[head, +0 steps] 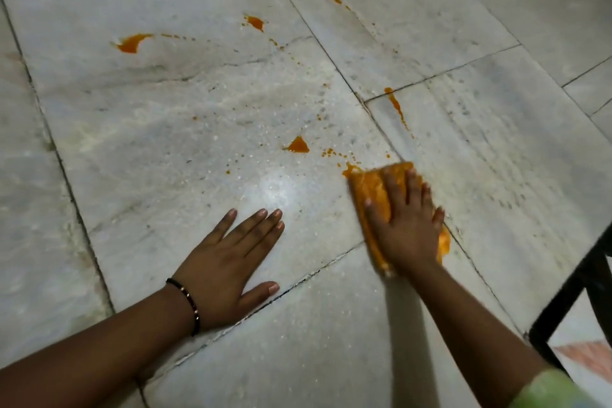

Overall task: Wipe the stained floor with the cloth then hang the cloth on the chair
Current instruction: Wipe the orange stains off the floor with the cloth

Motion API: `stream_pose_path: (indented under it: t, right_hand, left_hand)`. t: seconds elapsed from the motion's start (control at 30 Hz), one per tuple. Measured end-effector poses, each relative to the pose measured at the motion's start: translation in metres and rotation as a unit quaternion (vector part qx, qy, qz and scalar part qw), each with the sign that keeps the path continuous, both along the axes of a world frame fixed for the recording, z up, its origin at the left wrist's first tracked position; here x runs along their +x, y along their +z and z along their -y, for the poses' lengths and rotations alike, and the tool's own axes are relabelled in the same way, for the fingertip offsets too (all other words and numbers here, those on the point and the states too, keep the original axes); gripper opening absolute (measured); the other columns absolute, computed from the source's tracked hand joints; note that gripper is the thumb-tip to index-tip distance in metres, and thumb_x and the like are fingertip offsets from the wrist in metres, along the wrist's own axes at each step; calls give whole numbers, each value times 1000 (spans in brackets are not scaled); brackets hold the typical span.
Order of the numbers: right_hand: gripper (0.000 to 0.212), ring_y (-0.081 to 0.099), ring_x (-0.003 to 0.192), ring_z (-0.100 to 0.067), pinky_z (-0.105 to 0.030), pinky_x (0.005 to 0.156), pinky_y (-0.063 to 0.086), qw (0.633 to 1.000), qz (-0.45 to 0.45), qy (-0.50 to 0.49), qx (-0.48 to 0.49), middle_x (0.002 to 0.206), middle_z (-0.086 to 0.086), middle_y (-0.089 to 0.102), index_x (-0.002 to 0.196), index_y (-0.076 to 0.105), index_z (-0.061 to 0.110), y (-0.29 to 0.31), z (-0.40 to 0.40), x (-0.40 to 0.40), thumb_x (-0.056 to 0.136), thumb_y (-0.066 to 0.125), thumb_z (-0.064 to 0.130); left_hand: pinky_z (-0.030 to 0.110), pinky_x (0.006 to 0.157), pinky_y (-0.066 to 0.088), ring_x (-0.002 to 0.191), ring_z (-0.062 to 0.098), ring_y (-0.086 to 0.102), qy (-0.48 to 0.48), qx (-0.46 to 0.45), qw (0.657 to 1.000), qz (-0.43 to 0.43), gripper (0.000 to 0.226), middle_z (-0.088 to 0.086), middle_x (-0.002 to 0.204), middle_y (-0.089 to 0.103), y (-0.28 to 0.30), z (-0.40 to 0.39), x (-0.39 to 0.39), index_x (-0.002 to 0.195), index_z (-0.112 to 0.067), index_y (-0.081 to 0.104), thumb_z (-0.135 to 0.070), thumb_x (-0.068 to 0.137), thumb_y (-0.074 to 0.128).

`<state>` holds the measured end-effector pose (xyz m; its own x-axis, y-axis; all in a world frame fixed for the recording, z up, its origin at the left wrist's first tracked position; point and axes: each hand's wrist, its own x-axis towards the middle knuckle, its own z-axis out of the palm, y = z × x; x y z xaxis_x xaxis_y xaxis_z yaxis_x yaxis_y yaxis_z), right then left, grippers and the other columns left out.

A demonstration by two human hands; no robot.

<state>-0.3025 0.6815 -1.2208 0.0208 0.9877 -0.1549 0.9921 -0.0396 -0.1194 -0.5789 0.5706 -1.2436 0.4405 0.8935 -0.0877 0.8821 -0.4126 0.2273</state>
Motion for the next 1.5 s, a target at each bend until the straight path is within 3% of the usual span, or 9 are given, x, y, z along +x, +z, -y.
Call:
stream_pose_path:
  t: [0.17,0.37,0.47,0.73,0.9,1.07,1.17,1.3,1.5]
  right_hand:
    - [72,-5,145,-37,-62,112,-2,997,-24,-74,-12,161,-4,-6,151,6,39,0,-60,-57,88,23,71]
    - [69,-3,147,-29,-55,113,-3,989,-3,149,12,161,6,-7,148,2,48,-2,-6,-57,86,22,73]
    - [67,3,147,-24,-55,115,5,981,7,192,19,161,10,-2,147,7,50,2,2,-19,85,20,73]
    - [63,-1,146,-36,-62,113,-1,999,-33,-6,12,161,-4,0,150,13,40,-3,-76,-82,93,23,64]
    - [57,-1,146,-36,-59,112,-3,985,-22,168,25,161,-1,0,150,12,40,-2,-45,-113,96,20,58]
    - [55,8,146,-26,-54,115,3,961,-5,275,22,160,10,6,146,16,49,4,-6,-38,92,15,62]
    - [56,9,146,-28,-59,114,4,982,-9,186,14,160,7,8,146,20,45,2,-33,-27,92,16,61]
    - [53,-2,146,-34,-65,111,-2,996,-38,79,-6,161,-1,0,148,14,45,4,-64,-104,96,22,57]
    - [57,-3,147,-28,-58,112,-5,959,-26,278,43,161,6,1,147,15,49,-3,-9,-144,92,25,64]
  left_hand:
    - [47,114,11,145,18,13,2,-6,1000,-2,76,3,157,16,0,0,0,149,-14,18,-62,91,26]
    - [46,114,11,145,17,12,6,6,1000,10,76,3,157,16,-1,1,1,149,-14,17,-62,91,24]
    - [46,115,10,145,18,12,13,4,1000,14,76,3,157,15,-2,1,0,149,-13,18,-62,91,24]
    - [46,115,9,145,18,11,8,1,1000,3,77,4,157,15,4,-1,2,149,-12,18,-62,91,24]
    - [45,115,7,145,18,9,19,-2,1000,-5,81,5,158,13,5,-1,3,149,-11,15,-64,89,25]
    - [51,115,0,146,20,2,128,7,992,1,92,8,158,5,15,10,-2,149,-8,9,-71,85,21]
    - [52,115,-4,146,21,2,223,26,974,-14,94,8,158,3,20,22,-28,149,-7,8,-73,84,17]
    - [51,115,-5,146,26,0,309,-4,950,-41,99,12,158,-5,14,35,-71,150,-7,5,-76,80,17]
    - [48,117,1,146,25,0,308,-10,950,-57,100,10,159,0,6,36,-76,149,-7,6,-78,80,16]
